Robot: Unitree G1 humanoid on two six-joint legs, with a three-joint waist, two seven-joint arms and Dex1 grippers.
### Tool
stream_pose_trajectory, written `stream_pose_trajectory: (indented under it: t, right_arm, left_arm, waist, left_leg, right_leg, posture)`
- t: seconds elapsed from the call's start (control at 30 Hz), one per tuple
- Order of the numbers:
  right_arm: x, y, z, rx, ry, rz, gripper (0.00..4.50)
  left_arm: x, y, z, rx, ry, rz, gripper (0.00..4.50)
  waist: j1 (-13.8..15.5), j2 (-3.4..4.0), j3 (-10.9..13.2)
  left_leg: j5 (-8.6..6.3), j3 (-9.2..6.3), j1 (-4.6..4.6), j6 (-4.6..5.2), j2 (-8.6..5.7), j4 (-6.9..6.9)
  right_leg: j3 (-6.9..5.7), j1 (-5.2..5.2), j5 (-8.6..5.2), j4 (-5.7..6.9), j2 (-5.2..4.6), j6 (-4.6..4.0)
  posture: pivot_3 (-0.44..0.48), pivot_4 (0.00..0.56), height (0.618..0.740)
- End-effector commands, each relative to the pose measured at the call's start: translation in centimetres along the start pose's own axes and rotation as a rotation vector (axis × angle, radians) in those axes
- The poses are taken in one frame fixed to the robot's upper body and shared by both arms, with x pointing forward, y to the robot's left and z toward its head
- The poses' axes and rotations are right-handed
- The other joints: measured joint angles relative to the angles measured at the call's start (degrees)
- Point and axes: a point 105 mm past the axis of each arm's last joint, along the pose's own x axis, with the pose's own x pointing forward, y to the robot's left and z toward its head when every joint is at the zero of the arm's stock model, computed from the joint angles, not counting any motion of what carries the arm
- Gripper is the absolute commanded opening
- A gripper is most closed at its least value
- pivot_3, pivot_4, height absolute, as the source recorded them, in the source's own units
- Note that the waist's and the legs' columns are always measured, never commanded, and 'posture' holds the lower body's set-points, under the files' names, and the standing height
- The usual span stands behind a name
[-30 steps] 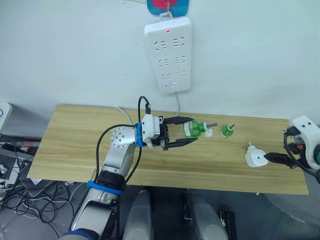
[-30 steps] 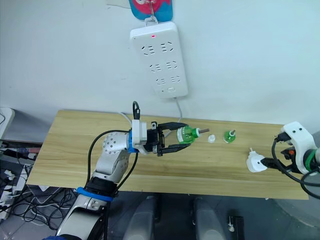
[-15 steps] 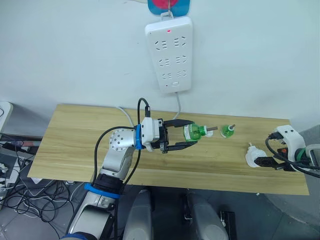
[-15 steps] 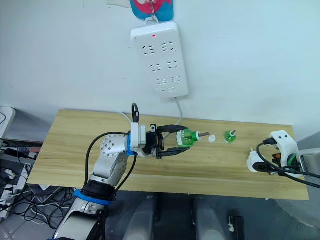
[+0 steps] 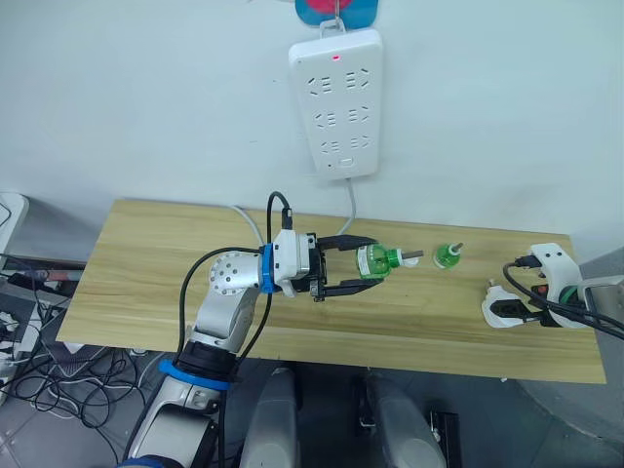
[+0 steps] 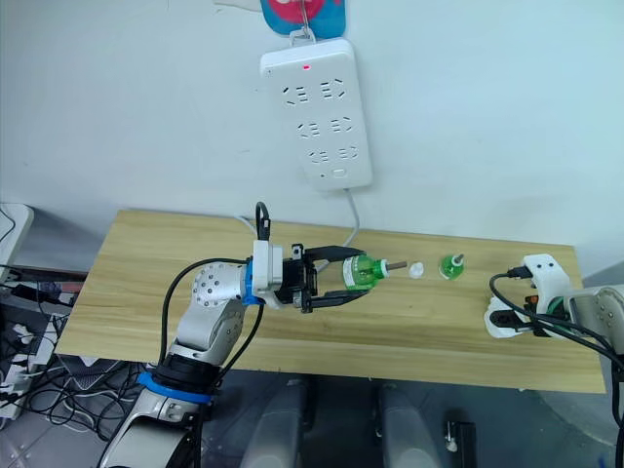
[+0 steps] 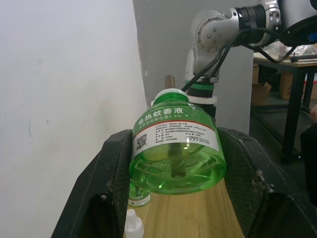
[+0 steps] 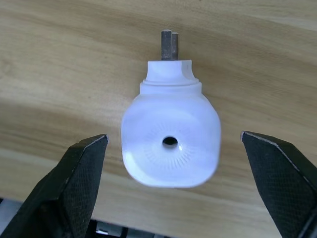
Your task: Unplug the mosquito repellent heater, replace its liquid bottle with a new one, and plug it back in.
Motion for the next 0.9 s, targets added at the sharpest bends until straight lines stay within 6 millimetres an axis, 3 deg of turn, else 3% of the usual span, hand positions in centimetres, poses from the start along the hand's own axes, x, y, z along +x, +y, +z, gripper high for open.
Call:
stream_pose_trajectory:
  t: [0.03,0.9]
  right_arm:
    - [-0.5,-0.6,0.2,0.003,-0.016,-0.022,4.48]
    - [1.0,-1.2,-0.9,-0.017,-0.042,-0.031,4.48]
  left_arm:
    - [0.2,-0.3,1.1,0.030,-0.031,-0.017,2.25]
    - [-0.2,0.2,1.2,0.033,-0.013,-0.030,2.25]
  waist:
    - [0.20,0.02,0.04]
    - [0.45,-0.02,0.53]
  left_leg:
    - [0.00,0.00,0.00,0.00,0.00,0.00]
    - [-0.01,-0.01,-0.01,0.01,0.00,-0.04]
  right_leg:
    - [0.00,0.00,0.00,0.00,0.00,0.00]
    - [-0.02,0.00,-0.01,-0.09,0.00,0.01]
  posture:
    - [0.042,0.433,0.740]
    - [0.060,0.431,0.740]
